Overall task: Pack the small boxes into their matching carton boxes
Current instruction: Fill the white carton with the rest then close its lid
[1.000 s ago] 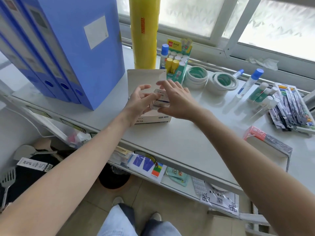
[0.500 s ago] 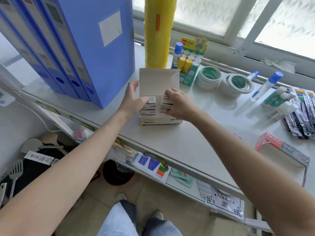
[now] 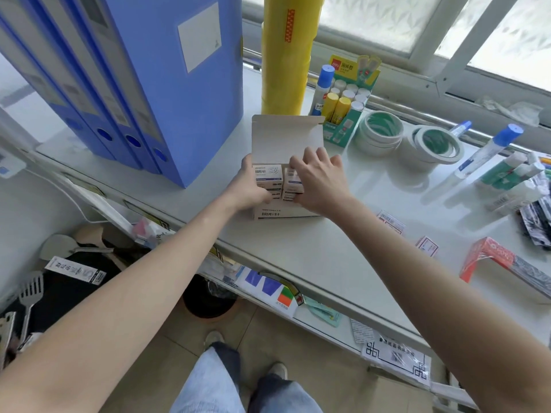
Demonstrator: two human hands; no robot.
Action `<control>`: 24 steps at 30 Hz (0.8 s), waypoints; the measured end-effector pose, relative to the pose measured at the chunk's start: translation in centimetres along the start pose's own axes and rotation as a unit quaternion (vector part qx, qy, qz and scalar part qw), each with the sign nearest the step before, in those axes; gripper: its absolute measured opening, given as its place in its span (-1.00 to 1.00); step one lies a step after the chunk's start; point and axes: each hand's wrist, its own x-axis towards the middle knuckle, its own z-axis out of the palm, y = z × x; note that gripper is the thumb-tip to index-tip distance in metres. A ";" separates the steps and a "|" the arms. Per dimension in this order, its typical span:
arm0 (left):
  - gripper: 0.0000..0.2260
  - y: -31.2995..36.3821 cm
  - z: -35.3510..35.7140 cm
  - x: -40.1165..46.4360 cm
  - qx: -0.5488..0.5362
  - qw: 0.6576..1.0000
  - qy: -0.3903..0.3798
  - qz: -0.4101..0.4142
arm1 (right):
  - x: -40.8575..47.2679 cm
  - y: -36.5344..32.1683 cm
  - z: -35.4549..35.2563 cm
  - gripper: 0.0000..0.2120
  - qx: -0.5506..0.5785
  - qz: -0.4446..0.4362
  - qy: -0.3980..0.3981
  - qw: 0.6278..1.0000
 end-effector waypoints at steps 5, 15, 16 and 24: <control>-0.24 -0.4 0.0 0.3 0.008 1.000 -0.005 0.006 | 0.1 0.1 -0.4 -0.27 0.015 0.020 -0.009 1.000; -0.26 -0.4 0.2 0.5 0.045 0.999 -0.003 0.000 | -0.6 1.7 0.1 -0.46 0.026 0.063 -0.029 0.997; -0.27 -0.3 0.1 0.5 0.048 0.999 -0.003 -0.001 | -0.5 1.7 0.1 -0.52 0.030 0.062 -0.022 0.997; -0.33 -0.3 0.0 0.3 0.064 0.998 -0.002 0.017 | -0.5 0.7 0.0 -0.61 0.060 0.079 0.020 0.995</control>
